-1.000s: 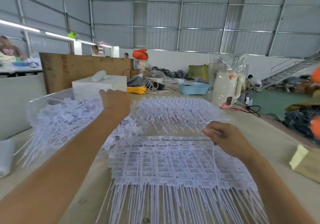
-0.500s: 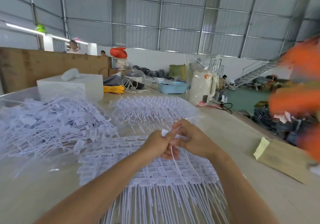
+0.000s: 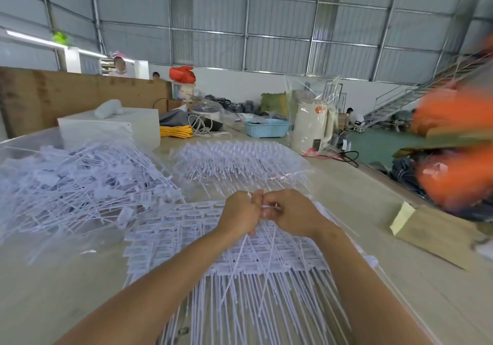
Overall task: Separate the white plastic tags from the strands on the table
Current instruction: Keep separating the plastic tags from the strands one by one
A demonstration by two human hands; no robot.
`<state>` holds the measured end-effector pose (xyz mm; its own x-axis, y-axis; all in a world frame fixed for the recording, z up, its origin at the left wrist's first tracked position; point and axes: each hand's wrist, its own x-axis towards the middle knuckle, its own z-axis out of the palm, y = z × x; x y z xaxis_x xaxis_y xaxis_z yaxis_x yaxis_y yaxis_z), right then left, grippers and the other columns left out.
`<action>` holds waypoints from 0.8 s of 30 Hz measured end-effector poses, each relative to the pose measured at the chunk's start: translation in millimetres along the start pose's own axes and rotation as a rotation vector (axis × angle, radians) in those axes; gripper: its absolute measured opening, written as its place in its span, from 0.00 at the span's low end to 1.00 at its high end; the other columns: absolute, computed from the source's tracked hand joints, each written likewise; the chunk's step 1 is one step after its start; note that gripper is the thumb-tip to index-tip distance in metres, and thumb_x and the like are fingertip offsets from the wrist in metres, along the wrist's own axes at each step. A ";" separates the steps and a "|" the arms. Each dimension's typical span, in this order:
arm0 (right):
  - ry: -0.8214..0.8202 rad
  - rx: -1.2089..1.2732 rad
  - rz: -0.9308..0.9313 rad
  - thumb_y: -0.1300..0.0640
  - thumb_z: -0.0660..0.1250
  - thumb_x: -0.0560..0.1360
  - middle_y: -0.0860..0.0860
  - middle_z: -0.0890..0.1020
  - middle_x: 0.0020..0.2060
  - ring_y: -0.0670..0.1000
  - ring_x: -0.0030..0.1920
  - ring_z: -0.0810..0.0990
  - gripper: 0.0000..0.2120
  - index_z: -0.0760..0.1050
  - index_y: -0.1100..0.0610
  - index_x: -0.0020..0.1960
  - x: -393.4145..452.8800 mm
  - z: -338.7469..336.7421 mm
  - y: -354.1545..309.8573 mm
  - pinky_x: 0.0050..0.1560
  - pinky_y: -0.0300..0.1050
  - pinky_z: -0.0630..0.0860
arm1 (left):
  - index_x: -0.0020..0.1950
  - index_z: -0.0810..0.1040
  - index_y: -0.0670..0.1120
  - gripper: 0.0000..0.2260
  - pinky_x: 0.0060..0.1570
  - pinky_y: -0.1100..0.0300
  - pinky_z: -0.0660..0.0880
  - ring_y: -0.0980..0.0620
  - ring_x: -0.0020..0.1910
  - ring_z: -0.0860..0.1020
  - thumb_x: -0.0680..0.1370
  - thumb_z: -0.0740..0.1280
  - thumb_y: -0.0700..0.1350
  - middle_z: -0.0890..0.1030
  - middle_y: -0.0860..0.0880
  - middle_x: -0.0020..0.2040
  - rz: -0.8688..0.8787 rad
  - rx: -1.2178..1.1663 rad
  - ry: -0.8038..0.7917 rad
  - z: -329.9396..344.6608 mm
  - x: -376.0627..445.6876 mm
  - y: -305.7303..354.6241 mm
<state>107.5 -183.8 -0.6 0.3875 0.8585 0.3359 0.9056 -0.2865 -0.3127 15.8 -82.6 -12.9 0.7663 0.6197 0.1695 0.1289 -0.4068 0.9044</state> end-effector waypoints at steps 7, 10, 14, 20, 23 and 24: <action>0.407 0.448 0.145 0.57 0.64 0.77 0.46 0.73 0.30 0.43 0.29 0.69 0.11 0.75 0.57 0.37 -15.0 -41.7 35.5 0.33 0.36 0.66 | 0.37 0.68 0.46 0.17 0.16 0.70 0.59 0.58 0.15 0.62 0.81 0.59 0.54 0.72 0.50 0.23 -0.274 -0.706 -0.252 -31.2 11.5 3.2; 0.380 1.014 0.112 0.56 0.68 0.73 0.47 0.69 0.26 0.44 0.23 0.64 0.07 0.78 0.56 0.37 -17.0 -52.1 22.0 0.24 0.35 0.61 | 0.43 0.71 0.45 0.13 0.17 0.71 0.63 0.59 0.16 0.65 0.82 0.57 0.51 0.75 0.49 0.26 -0.324 -0.833 -0.236 -36.3 16.2 -5.9; 0.103 0.926 0.104 0.61 0.72 0.69 0.50 0.75 0.30 0.43 0.22 0.68 0.06 0.77 0.61 0.43 -6.9 -20.4 -8.7 0.24 0.34 0.65 | 0.43 0.74 0.43 0.24 0.18 0.69 0.60 0.57 0.19 0.64 0.76 0.57 0.65 0.74 0.47 0.29 -0.360 -0.747 -0.417 -21.1 8.4 -6.9; 0.082 0.776 0.045 0.71 0.65 0.73 0.53 0.75 0.45 0.47 0.36 0.78 0.15 0.71 0.53 0.50 -0.8 0.8 -14.4 0.39 0.41 0.77 | 0.41 0.74 0.42 0.13 0.19 0.68 0.62 0.56 0.21 0.68 0.79 0.65 0.51 0.74 0.47 0.26 -0.191 -0.607 -0.280 -10.6 4.4 -3.8; 0.112 0.669 0.083 0.67 0.69 0.72 0.54 0.75 0.47 0.49 0.41 0.76 0.15 0.70 0.53 0.53 1.8 6.8 -12.2 0.49 0.48 0.77 | 0.39 0.72 0.43 0.12 0.20 0.67 0.64 0.56 0.20 0.70 0.80 0.64 0.47 0.73 0.47 0.26 -0.093 -0.526 -0.116 -12.4 5.5 -8.4; 0.127 0.626 0.101 0.64 0.69 0.73 0.54 0.76 0.45 0.49 0.40 0.76 0.11 0.71 0.55 0.52 3.1 8.2 -12.2 0.47 0.47 0.77 | 0.38 0.71 0.44 0.13 0.20 0.67 0.65 0.56 0.20 0.70 0.80 0.64 0.47 0.73 0.48 0.26 -0.061 -0.477 -0.081 -12.6 5.4 -8.3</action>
<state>96.2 -174.1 -3.1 0.5180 0.7722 0.3679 0.6066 -0.0283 -0.7945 11.0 -67.5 -14.6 0.8153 0.5709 0.0966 -0.1132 -0.0064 0.9936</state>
